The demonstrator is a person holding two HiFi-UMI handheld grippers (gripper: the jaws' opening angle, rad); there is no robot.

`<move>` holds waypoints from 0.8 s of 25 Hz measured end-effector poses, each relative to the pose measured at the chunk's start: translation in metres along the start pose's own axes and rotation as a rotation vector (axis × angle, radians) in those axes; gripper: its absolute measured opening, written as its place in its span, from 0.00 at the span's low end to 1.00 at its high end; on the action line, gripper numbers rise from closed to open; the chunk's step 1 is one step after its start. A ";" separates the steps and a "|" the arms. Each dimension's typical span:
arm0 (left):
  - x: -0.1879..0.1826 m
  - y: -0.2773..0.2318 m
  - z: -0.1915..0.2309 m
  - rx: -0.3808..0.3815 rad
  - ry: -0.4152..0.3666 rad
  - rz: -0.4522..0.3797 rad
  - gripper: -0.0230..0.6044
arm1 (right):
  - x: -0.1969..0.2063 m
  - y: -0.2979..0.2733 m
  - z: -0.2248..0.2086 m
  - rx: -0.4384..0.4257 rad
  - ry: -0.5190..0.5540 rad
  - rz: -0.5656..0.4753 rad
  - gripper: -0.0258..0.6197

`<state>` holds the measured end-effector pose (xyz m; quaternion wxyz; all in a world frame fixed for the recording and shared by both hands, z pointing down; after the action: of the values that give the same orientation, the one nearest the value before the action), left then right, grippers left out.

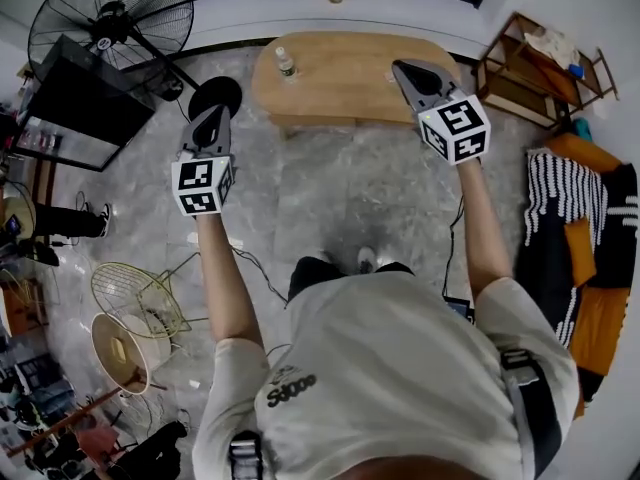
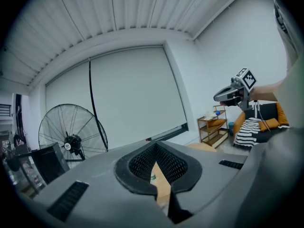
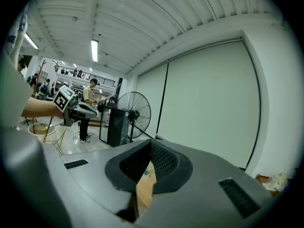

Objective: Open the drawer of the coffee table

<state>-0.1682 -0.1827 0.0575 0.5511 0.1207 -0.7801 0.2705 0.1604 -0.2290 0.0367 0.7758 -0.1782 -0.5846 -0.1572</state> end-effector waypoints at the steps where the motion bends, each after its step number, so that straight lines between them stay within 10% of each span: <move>1: 0.003 -0.005 0.009 -0.005 0.006 -0.003 0.06 | 0.003 -0.008 0.002 -0.009 -0.008 0.006 0.05; 20: 0.092 -0.152 0.173 0.127 -0.034 0.042 0.06 | 0.059 -0.190 0.017 0.151 0.010 0.096 0.05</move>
<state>-0.2651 -0.3935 0.1443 0.5233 0.1435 -0.7729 0.3289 0.0757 -0.3918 0.1158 0.7965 -0.1464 -0.5817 -0.0760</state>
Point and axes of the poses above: the fingertips, and each gripper's own axes: y backward along the fingers, z to its left, x out of its underside, the point moved 3 cm from there along y, backward along the fingers, and after that the axes turned 13 degrees about x, right-handed, at the moved point
